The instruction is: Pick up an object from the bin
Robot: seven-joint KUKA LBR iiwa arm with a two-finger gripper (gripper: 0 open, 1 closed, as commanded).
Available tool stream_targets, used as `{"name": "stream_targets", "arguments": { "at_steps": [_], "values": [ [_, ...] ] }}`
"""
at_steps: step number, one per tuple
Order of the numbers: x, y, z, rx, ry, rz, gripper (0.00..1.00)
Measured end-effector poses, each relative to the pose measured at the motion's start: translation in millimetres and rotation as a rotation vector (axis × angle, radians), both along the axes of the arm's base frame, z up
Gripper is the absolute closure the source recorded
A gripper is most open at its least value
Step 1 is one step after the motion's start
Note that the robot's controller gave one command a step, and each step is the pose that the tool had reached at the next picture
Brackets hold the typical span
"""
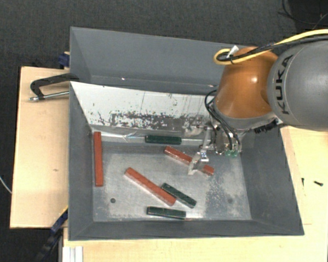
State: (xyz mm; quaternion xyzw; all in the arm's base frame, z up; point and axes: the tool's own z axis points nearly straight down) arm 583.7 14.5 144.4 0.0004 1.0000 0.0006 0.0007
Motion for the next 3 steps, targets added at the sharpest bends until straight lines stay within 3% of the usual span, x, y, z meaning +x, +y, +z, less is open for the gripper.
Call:
{"name": "stream_targets", "arguments": {
  "at_steps": [1,2,3],
  "values": [
    [0.1,0.0,0.0,0.0,0.0,0.0,0.0],
    [-0.3,3.5,-66.3,0.001,0.006,-0.045,1.0],
    [-0.2,3.5,-66.3,0.001,0.005,-0.045,1.0]
  ]
}}
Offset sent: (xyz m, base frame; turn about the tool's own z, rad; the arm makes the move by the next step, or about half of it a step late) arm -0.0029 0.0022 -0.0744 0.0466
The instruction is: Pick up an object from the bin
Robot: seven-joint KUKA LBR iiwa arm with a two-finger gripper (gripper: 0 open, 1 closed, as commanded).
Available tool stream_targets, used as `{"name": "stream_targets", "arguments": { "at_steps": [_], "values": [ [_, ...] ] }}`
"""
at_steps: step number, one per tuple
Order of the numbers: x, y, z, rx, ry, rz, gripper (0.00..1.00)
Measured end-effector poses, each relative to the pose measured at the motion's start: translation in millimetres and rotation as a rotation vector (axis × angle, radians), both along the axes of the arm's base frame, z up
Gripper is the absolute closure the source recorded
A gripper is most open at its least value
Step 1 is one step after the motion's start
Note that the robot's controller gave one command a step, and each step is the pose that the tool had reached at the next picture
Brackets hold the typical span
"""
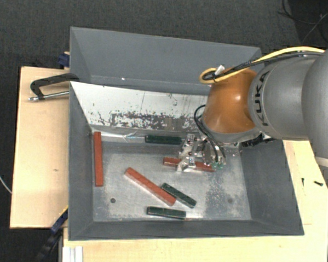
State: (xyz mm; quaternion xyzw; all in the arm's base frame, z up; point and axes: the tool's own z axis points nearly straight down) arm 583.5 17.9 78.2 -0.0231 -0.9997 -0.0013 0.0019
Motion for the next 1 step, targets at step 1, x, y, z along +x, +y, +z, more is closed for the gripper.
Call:
{"name": "stream_targets", "arguments": {
  "at_steps": [1],
  "values": [
    [-14.6,3.7,128.6,-0.002,-0.01,0.063,1.0]
  ]
}}
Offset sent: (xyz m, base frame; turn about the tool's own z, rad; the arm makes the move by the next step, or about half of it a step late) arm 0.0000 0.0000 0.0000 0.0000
